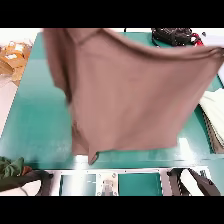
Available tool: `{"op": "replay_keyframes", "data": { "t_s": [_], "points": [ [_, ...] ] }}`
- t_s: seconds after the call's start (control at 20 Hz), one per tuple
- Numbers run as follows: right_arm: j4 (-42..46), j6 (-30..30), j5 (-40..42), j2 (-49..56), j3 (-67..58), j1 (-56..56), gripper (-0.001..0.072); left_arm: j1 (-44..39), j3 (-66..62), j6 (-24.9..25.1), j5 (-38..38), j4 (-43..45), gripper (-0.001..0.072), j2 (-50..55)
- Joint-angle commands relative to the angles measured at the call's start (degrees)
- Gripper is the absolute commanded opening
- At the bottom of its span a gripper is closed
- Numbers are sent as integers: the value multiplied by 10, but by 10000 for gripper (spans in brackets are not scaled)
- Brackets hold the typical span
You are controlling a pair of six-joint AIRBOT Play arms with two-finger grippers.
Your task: Fold the shirts.
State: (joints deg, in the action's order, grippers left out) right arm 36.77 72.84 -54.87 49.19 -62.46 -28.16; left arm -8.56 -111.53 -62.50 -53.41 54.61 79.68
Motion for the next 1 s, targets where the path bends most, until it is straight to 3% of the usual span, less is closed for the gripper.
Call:
{"op": "replay_keyframes", "data": {
  "t_s": [0.0,0.2,0.25,0.3,0.35,0.4,0.45,0.65,0.75,0.9,0.95],
  "points": [
    [-6,-60,59,148,39,37,19,-11,2,15,-15,-74,27,130],
    [-11,-75,101,321,31,66,20,-42,2,-3,-41,-73,29,243],
    [-10,-75,100,348,27,66,20,-43,2,-17,-54,-73,149,262],
    [-9,-75,98,367,23,63,60,-42,2,-34,-70,-70,486,273],
    [-7,-75,93,372,20,53,244,-34,2,-55,-93,-64,617,276],
    [-2,-75,79,371,14,36,383,-21,-1,-60,-126,-64,617,271],
    [9,-75,46,369,2,15,398,0,-7,-62,-176,-63,617,264],
    [92,-75,-124,344,-20,-91,391,104,-39,-115,-383,-64,582,247],
    [98,-75,-168,319,6,-133,324,140,-37,-125,-461,-64,31,246],
    [111,-75,-181,261,72,-167,252,165,15,-123,-473,-53,26,209],
    [124,-75,-172,241,94,-176,167,173,57,-118,-468,-41,26,182]
  ]
}}
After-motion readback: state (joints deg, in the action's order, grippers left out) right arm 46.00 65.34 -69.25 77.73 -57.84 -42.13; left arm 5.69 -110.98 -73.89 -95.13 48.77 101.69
